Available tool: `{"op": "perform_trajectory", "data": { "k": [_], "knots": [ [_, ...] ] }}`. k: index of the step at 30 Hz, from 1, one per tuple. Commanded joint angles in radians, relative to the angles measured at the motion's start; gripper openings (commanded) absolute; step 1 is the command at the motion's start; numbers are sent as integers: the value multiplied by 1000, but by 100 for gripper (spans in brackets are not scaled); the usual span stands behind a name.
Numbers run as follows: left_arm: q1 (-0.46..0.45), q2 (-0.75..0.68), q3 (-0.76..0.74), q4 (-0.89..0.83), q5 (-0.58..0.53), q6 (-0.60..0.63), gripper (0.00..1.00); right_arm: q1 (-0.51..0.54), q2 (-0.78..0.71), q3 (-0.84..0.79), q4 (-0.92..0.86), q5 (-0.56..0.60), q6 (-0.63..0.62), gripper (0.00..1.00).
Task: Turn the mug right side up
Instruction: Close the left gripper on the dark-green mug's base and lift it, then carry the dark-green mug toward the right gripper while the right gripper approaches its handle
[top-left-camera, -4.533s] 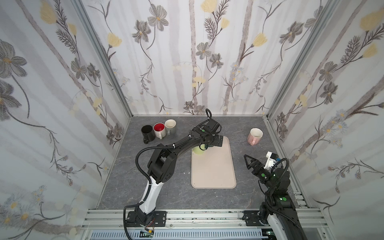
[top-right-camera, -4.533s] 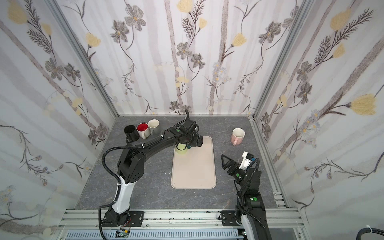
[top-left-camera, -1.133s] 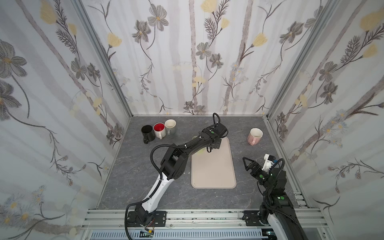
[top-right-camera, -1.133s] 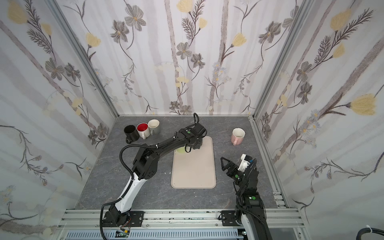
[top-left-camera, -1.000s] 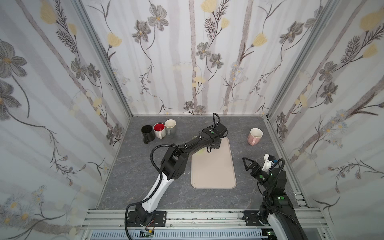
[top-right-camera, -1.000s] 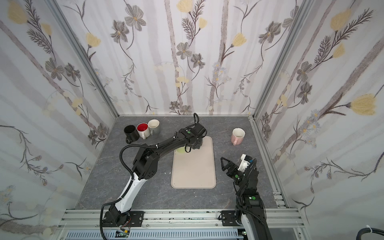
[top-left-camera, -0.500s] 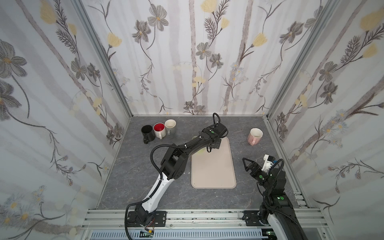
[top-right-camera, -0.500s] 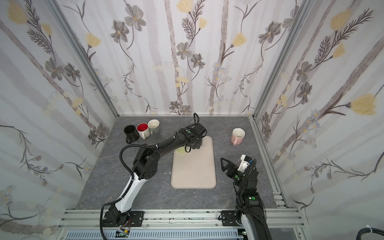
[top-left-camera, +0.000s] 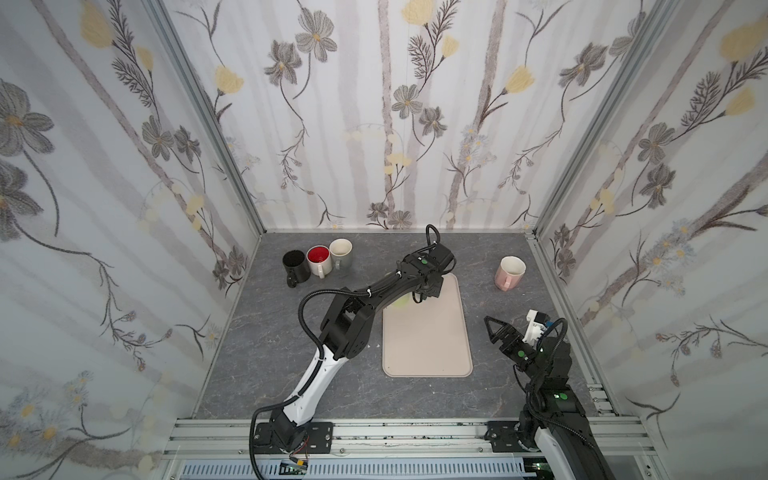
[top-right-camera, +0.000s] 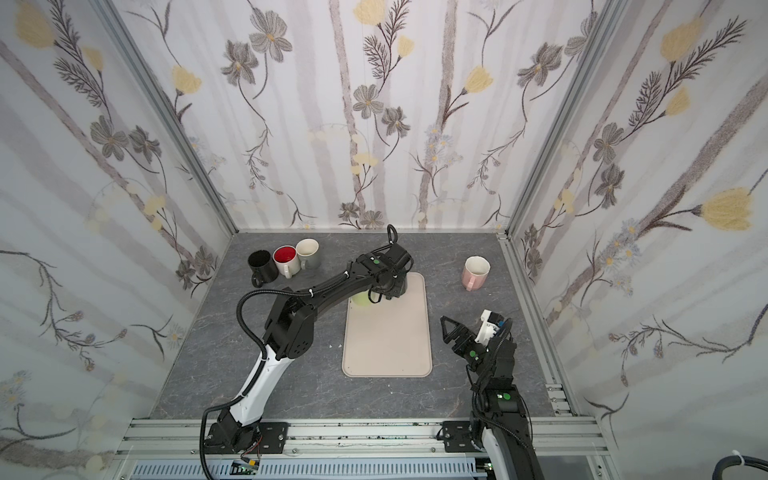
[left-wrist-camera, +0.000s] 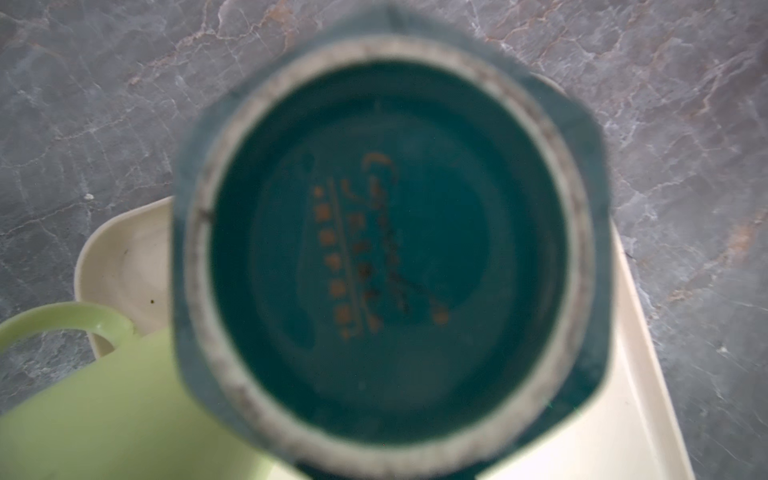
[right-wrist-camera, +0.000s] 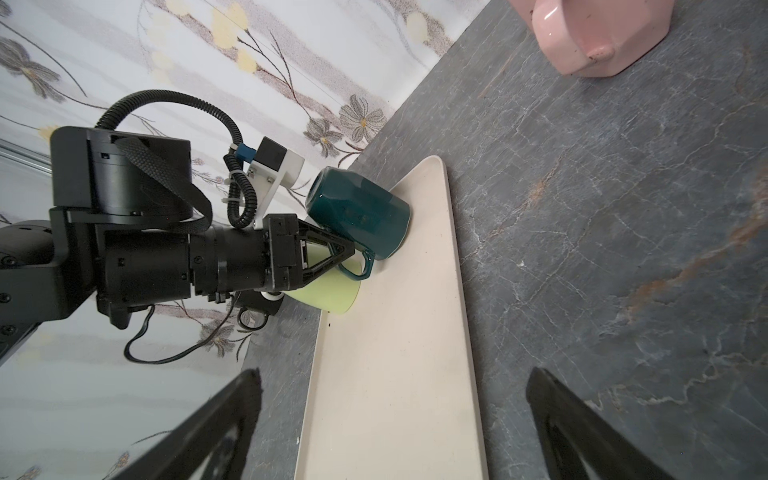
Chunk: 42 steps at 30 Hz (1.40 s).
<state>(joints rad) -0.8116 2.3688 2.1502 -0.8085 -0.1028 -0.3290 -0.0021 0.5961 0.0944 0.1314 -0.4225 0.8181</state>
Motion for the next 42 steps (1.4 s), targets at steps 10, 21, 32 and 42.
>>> {"op": "perform_trajectory", "data": {
  "k": [10, 21, 32, 42],
  "knots": [
    [-3, -150, -85, 95, 142, -55, 0, -3, 3, -14, 23, -38, 1, 100],
    [-2, -326, -234, 160, 109, -75, 0, -14, 28, -4, 12, -110, -25, 100],
    [16, -547, -509, 281, 41, -99, 0, -26, 73, 60, -54, -130, -66, 100],
    [79, -720, -760, 477, 167, -226, 0, -27, 108, 84, -50, -159, -76, 100]
  ]
}}
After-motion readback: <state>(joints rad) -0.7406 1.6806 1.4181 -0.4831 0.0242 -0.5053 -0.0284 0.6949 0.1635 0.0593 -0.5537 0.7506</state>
